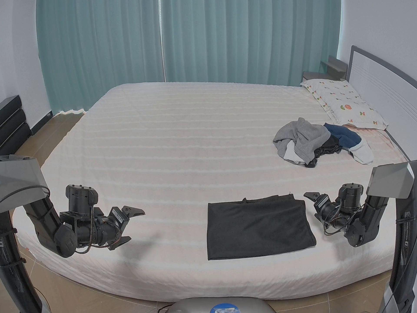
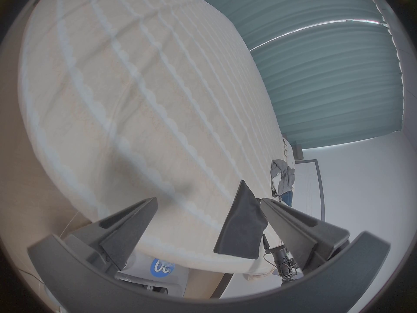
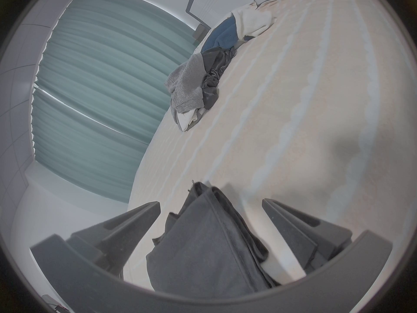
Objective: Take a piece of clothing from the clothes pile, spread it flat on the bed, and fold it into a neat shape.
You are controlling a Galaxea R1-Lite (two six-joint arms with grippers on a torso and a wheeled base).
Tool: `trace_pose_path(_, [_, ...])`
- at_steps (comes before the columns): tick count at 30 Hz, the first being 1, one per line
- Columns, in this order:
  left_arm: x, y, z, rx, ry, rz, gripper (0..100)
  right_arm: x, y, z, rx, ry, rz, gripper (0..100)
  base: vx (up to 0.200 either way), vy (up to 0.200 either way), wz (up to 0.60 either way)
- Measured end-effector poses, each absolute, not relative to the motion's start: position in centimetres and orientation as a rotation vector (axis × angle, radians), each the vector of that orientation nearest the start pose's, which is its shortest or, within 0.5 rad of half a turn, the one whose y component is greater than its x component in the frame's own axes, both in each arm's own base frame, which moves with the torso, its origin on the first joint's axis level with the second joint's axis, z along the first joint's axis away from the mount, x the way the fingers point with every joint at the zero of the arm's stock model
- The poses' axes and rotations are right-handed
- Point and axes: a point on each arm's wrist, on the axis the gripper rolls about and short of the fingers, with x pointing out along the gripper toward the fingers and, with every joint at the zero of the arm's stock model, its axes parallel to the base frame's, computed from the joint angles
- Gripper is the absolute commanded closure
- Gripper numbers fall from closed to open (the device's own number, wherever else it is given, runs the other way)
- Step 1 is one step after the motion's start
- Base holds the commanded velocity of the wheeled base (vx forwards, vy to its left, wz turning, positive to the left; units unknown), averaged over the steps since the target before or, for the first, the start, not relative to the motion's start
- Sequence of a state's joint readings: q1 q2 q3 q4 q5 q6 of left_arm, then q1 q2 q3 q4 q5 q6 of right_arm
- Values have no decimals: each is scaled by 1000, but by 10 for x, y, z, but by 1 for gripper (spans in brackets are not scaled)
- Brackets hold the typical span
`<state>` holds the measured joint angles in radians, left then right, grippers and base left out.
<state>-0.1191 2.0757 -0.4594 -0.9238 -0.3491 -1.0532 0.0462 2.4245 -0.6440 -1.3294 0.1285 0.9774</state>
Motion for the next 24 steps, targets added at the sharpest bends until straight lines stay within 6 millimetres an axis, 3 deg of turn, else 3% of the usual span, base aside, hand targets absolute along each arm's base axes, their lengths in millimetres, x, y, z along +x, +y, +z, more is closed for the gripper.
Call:
trace_pose_path(3, [289,-42,21,-1075,865,-43,0,355,20,-34,976,501,-61,0,0,0,0])
trace_pose_path(24, [297,-46,26,-1086,842,-65,0,355,21,-33,977,487,-54,0,0,-200,0])
